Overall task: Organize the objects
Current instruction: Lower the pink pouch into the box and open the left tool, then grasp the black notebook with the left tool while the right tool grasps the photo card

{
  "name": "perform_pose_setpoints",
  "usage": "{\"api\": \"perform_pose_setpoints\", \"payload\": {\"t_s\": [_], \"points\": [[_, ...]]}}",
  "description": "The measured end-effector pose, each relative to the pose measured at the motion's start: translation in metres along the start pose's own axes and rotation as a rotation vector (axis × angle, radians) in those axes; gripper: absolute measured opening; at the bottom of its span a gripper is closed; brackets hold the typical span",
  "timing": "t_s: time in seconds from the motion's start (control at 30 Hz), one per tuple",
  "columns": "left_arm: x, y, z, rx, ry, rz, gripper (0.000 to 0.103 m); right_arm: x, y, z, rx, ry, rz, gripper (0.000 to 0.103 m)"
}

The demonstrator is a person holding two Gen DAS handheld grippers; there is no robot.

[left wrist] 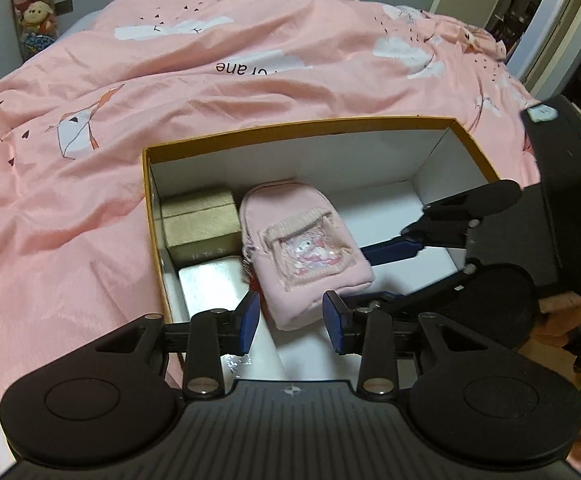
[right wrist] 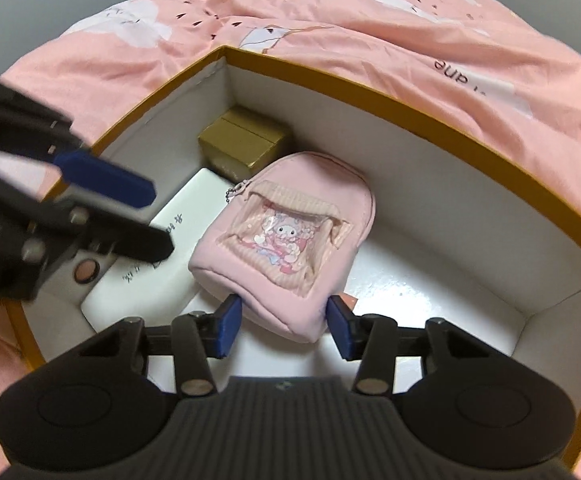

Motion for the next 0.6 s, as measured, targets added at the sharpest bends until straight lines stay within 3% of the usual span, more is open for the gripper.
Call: {"api": "perform_pose_setpoints", "payload": {"t_s": [0.27, 0.6], "points": [[0.012, -0.016, -0.016, 0.067, 0.003, -0.035, 0.045, -0.004, -0.017, -0.005, 0.023, 0.041, -0.008, 0.052], [0.035, -0.082, -0.054, 0.216, 0.002, -0.094, 0.052, -0.029, -0.11, -0.04, 0.232, 0.186, -0.067, 0.052]]}}
Point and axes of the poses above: each gripper's, at about its wrist camera, not at the fingertips, and y roughly the way its jaws point, x to its right, z to its top, the point moved 2 cm from there along y, roughly the way its jaws point, and after that the axes turned 9 degrees about -y, right-handed, at the moved point
